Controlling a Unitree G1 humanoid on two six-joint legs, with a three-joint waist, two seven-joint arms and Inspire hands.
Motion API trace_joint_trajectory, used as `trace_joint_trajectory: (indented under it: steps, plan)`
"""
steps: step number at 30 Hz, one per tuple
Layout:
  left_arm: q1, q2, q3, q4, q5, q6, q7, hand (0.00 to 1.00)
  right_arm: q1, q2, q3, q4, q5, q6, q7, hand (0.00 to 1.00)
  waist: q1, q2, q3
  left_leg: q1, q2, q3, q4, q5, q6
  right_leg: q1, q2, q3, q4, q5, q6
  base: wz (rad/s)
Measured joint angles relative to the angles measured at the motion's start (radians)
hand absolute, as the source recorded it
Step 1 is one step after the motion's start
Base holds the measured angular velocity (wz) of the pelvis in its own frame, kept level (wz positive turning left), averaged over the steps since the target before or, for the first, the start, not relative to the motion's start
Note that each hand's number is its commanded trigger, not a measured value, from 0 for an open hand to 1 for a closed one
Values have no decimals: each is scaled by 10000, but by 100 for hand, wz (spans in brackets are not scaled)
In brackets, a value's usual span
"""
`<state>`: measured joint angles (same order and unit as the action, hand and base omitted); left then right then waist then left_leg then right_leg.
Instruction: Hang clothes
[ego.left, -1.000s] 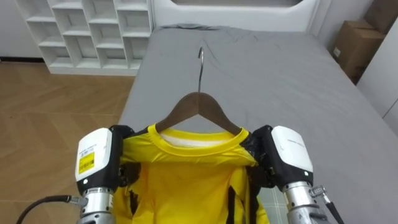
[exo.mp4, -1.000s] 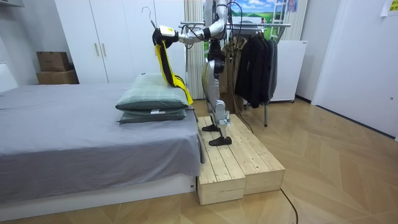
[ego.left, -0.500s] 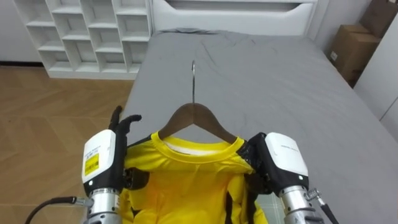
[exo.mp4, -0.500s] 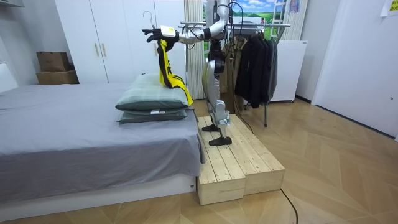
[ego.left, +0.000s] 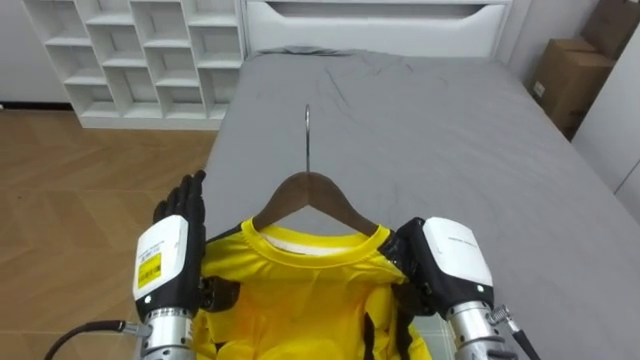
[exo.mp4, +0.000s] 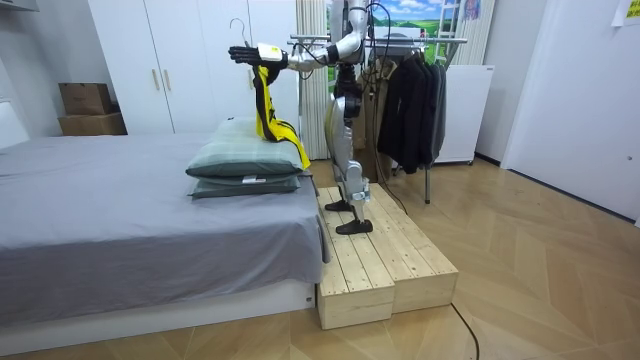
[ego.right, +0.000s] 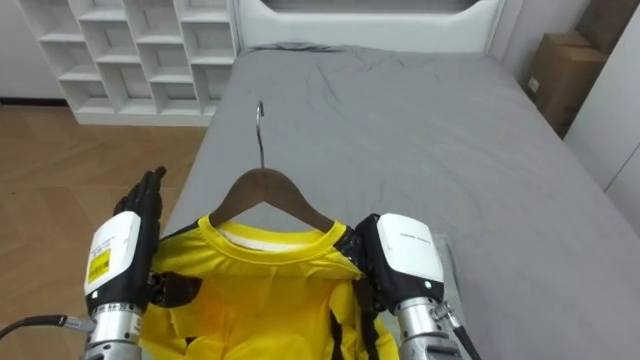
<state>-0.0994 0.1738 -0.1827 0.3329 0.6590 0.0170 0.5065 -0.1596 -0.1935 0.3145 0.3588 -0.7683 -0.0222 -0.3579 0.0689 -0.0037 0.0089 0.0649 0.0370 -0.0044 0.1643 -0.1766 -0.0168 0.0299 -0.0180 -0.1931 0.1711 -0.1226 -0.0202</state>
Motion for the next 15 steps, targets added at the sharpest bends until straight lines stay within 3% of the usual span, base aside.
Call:
trace_joint_trajectory:
  steps: [9, 15]
  plan:
    - [33, 8, 3, 59, -139, 72, -566, 0, 2, -84, 64, 12, 159, -2, 15, 100, -125, 0, 1, 23, -1, -1, 5, 1, -1, 42, -6, -12, 2, 0, 0, 0]
    - [50, 56, 52, 59, -185, 71, -895, 0, -14, -95, -391, 8, 199, -18, 404, 100, -63, -7, 1, 55, -3, 58, 10, 1, -1, 47, -13, 43, 2, -2, 3, -2]
